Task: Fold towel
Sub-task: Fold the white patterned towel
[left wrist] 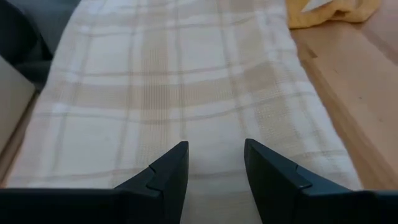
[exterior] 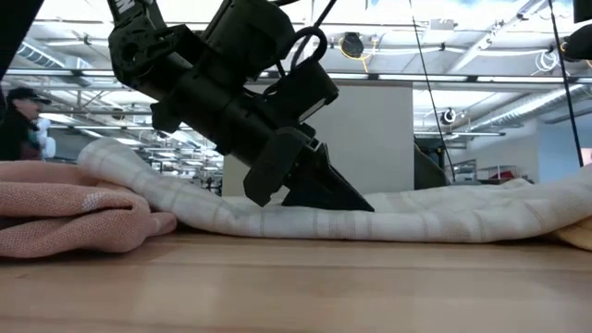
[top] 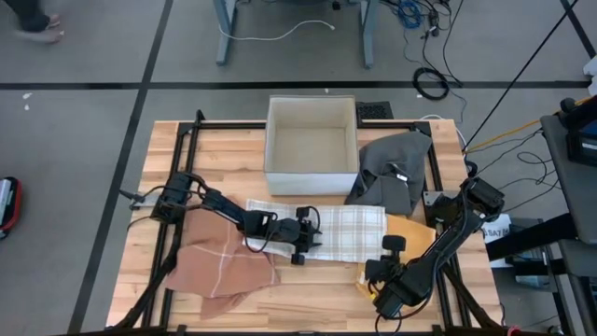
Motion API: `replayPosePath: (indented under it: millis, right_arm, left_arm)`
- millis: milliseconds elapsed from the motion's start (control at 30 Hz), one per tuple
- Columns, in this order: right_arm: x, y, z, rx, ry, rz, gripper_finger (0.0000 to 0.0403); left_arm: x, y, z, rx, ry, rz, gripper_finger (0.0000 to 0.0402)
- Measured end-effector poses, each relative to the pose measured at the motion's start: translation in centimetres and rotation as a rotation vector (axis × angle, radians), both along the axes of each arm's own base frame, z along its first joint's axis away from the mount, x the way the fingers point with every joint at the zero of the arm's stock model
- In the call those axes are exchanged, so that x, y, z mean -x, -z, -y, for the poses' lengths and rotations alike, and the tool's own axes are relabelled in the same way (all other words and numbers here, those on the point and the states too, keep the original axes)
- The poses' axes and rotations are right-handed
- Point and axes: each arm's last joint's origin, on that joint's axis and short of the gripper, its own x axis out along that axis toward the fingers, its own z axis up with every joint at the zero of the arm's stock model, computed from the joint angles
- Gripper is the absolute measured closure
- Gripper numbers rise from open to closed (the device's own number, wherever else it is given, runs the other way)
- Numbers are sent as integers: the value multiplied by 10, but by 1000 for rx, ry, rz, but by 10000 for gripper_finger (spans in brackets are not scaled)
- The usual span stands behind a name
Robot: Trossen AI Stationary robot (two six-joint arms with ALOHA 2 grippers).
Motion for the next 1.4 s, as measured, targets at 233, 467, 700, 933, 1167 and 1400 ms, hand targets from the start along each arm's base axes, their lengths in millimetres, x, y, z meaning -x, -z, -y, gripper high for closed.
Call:
replayPosePath:
  millis: [233,467,700,933,1167,1400]
  right_arm:
    - [-12,-14,4,52,-50,35,403]
    - [-27,-33,5,19,-70,78,401]
    - [-40,-24,-10,-11,-112,237,327]
    - [-62,-1,1,112,-27,284,260]
    - [-92,39,5,-14,-87,156,269]
    - [-93,45,8,-109,-89,25,290]
  left_arm:
    - [0,3,-7,12,-24,-35,239]
    - [1,3,-9,14,-27,-50,239]
    - [1,4,-8,26,2,-61,239]
    - [4,5,2,59,79,-78,239]
    - [6,5,12,56,110,-80,239]
    - [7,5,17,47,110,-82,239]
